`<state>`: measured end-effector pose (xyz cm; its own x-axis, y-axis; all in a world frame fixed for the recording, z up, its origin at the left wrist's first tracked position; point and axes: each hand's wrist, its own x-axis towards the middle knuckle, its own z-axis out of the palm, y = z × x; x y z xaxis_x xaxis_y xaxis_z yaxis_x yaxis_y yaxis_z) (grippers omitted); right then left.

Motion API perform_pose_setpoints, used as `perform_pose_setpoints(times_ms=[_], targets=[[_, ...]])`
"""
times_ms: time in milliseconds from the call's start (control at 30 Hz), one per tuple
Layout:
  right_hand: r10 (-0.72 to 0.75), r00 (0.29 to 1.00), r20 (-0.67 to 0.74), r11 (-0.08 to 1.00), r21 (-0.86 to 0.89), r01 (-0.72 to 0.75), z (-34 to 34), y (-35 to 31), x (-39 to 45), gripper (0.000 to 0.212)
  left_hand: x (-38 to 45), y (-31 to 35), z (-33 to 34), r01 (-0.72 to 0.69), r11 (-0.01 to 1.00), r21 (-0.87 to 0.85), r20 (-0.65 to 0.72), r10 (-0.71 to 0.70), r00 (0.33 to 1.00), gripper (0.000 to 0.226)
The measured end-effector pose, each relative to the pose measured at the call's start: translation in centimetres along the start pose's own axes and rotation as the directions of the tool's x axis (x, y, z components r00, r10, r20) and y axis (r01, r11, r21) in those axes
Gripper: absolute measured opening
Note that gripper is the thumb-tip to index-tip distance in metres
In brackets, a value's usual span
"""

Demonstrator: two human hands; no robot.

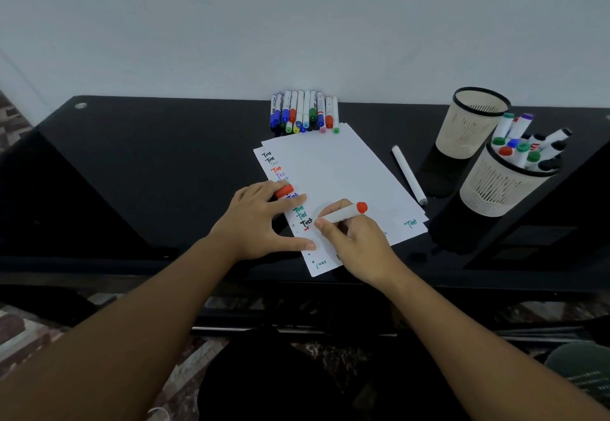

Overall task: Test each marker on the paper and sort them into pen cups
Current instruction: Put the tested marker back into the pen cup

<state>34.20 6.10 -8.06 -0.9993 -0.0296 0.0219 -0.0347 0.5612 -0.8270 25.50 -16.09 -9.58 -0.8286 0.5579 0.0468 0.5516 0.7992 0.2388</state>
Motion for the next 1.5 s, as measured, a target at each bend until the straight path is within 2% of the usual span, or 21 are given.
perform_pose_setpoints(times_ms=[133,267,400,700,967,1067,1233,1500], targets=[[-0.021,1.0,0.017,1.0,-0.016,0.021,-0.15,-0.27,-0.06,0.014,0.1,-0.08,-0.18,0.003,1.0,0.001,0.007,-0.003,1.0,0.1],[0.029,0.999,0.021,1.0,0.003,-0.029,-0.31,-0.13,-0.31,0.024,0.08,0.1,-0.03,0.001,1.0,-0.01,0.005,-0.001,1.0,0.101],[0.052,0.999,-0.005,0.996,0.079,-0.051,-0.35,-0.23,-0.31,0.017,0.0,0.12,-0.12,0.007,1.0,-0.015,0.005,-0.007,1.0,0.102],[0.02,1.0,0.002,1.0,0.016,-0.02,-0.24,-0.3,-0.22,0.013,-0.04,0.05,-0.11,0.001,1.0,-0.016,0.008,-0.001,1.0,0.1],[0.034,0.999,0.001,0.999,0.012,-0.034,-0.38,-0.15,-0.17,0.02,0.04,-0.06,0.13,-0.002,1.0,-0.028,-0.013,0.002,1.0,0.1],[0.04,0.999,-0.024,0.998,0.051,-0.039,-0.34,-0.06,-0.17,0.018,0.01,-0.05,0.09,-0.001,1.0,-0.026,-0.008,0.0,1.0,0.1],[0.015,1.0,-0.007,1.0,0.012,-0.015,-0.29,-0.04,-0.03,0.01,0.02,-0.05,0.1,-0.01,0.999,-0.035,-0.04,0.009,0.999,0.102],[0.056,0.998,-0.008,0.998,0.041,-0.056,-0.45,-0.26,-0.17,0.021,0.04,-0.02,0.08,-0.004,0.999,-0.032,-0.018,0.003,1.0,0.1]])
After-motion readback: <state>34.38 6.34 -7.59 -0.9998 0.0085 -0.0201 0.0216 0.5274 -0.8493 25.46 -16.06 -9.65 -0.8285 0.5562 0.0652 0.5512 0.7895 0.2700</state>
